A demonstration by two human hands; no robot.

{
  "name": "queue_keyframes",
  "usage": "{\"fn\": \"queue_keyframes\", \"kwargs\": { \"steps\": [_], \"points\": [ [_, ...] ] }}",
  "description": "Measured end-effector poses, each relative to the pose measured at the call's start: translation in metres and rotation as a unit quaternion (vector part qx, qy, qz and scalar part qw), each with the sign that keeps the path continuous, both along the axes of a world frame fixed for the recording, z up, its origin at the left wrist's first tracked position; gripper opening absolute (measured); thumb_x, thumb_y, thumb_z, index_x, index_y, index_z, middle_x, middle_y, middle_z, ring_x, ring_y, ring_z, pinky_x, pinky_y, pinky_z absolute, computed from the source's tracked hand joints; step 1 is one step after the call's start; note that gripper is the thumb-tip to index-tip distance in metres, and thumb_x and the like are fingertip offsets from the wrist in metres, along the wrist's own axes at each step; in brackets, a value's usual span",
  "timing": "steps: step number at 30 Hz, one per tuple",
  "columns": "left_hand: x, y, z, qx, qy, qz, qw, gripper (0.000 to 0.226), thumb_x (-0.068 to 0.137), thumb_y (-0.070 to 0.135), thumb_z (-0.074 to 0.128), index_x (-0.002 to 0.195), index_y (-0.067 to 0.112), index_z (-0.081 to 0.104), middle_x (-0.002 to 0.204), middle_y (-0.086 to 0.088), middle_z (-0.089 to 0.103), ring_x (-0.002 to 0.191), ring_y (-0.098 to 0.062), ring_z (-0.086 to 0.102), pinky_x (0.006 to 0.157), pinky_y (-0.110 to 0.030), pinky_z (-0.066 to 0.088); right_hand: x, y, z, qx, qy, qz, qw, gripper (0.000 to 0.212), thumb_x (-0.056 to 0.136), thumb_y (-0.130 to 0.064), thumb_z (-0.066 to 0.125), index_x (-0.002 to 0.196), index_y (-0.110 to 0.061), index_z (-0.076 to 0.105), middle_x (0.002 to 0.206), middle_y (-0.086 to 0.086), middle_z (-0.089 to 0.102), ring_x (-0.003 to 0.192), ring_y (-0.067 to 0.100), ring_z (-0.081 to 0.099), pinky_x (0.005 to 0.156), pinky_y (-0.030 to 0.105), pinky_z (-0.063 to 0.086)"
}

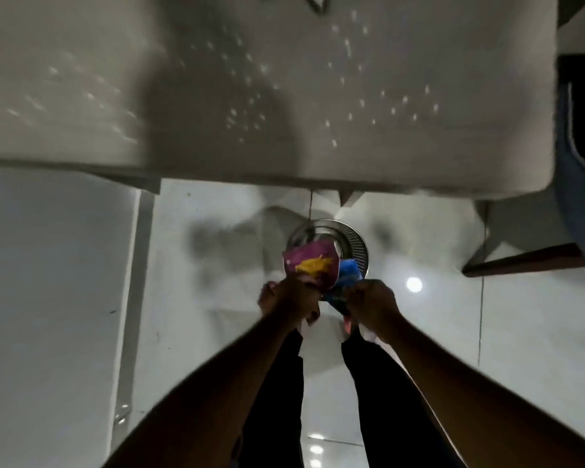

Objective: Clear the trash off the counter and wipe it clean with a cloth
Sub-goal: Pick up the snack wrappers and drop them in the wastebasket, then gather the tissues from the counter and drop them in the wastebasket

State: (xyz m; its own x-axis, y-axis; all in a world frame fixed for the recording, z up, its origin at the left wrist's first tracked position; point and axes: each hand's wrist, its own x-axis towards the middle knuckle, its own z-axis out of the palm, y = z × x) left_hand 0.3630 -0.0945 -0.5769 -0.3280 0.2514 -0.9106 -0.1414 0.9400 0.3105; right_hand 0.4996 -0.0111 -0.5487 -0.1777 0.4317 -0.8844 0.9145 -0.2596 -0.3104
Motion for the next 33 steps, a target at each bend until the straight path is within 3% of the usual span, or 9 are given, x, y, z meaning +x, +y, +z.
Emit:
{"fn": "queue_keyframes", "kwargs": {
  "steps": [5,7,10,14,17,21,25,30,33],
  "points": [
    [-0.007,0.032,-0.072,-0.002,0.019,-0.062,0.998,0.014,0.090,0.015,0.067,0.093,0.001,0.067,0.041,-0.003,0.066,0.029,-0.017,0.063,0.030,-0.033,0.055,-0.010,0.023,-0.081,-0.003,0.015,-0.028,0.999,0.029,0.098,-0.017,0.054,0.110,0.003,0.071,0.105,0.022,0.075,0.093,0.035,0.073,0.086,0.043,0.061],
    [-0.012,0.038,-0.087,-0.017,0.003,-0.070,0.997,0.019,0.090,0.013,0.069,0.100,-0.004,0.067,0.055,-0.009,0.068,0.037,-0.018,0.065,0.036,-0.030,0.057,-0.015,0.027,-0.101,-0.006,0.018,-0.050,0.999,0.028,0.097,-0.018,0.056,0.111,0.001,0.071,0.100,0.018,0.075,0.077,0.027,0.069,0.074,0.033,0.061],
    [-0.017,0.045,-0.103,-0.045,-0.063,-0.043,0.996,0.032,0.089,0.020,0.074,0.112,0.001,0.064,0.086,-0.017,0.074,0.078,-0.034,0.075,0.065,-0.043,0.063,-0.025,0.025,-0.121,-0.004,0.025,-0.096,0.995,0.027,0.096,-0.022,0.055,0.111,-0.007,0.072,0.088,0.007,0.070,0.064,0.016,0.061,0.049,0.015,0.047],
    [-0.029,0.047,-0.100,0.039,-0.088,-0.081,0.992,0.033,0.089,0.034,0.074,0.115,0.024,0.057,0.096,-0.009,0.069,0.095,-0.033,0.066,0.075,-0.045,0.061,-0.035,0.020,-0.128,0.013,0.083,-0.216,0.973,0.021,0.096,-0.015,0.055,0.085,-0.021,0.072,0.091,0.010,0.069,0.079,0.026,0.063,0.056,0.023,0.045],
    [-0.037,0.047,-0.084,0.082,-0.003,-0.152,0.985,0.045,0.091,0.028,0.071,0.131,0.013,0.061,0.120,-0.016,0.072,0.109,-0.036,0.069,0.098,-0.050,0.057,-0.034,0.021,-0.112,0.066,0.058,-0.189,0.978,0.031,0.100,-0.029,0.044,0.110,-0.022,0.072,0.100,0.003,0.067,0.088,0.026,0.060,0.069,0.026,0.044],
    [-0.036,0.042,-0.040,0.071,0.096,-0.232,0.965,0.033,0.095,0.028,0.061,0.120,0.007,0.066,0.116,-0.021,0.073,0.108,-0.038,0.069,0.094,-0.041,0.057,-0.027,0.023,-0.076,0.128,0.054,-0.177,0.974,0.039,0.104,-0.033,0.038,0.119,-0.015,0.070,0.109,0.011,0.071,0.095,0.029,0.063,0.066,0.022,0.043],
    [-0.024,0.020,0.048,0.168,0.165,-0.299,0.925,0.030,0.099,0.020,0.052,0.119,0.002,0.065,0.111,-0.022,0.073,0.101,-0.034,0.071,0.086,-0.041,0.060,-0.018,0.013,0.008,0.183,0.108,-0.122,0.970,0.035,0.104,-0.031,0.040,0.097,-0.015,0.071,0.082,0.001,0.069,0.082,0.024,0.068,0.049,0.004,0.040],
    [-0.014,-0.008,0.209,0.377,0.253,-0.331,0.827,0.009,0.093,0.018,0.055,0.086,0.017,0.061,0.077,-0.006,0.067,0.069,-0.018,0.060,0.062,-0.025,0.046,-0.014,-0.008,0.165,0.282,0.225,-0.047,0.932,0.020,0.087,-0.029,0.051,0.074,-0.024,0.066,0.068,-0.004,0.069,0.062,0.012,0.067,0.060,0.030,0.056],
    [-0.030,0.001,0.286,0.486,0.330,-0.329,0.740,0.007,0.088,0.016,0.057,0.088,0.016,0.064,0.078,-0.004,0.067,0.072,-0.015,0.058,0.066,-0.026,0.049,-0.029,-0.003,0.251,0.344,0.292,-0.059,0.891,0.014,0.085,-0.030,0.057,0.075,-0.026,0.065,0.064,-0.006,0.067,0.056,0.006,0.065,0.053,0.027,0.054]
  ]
}}
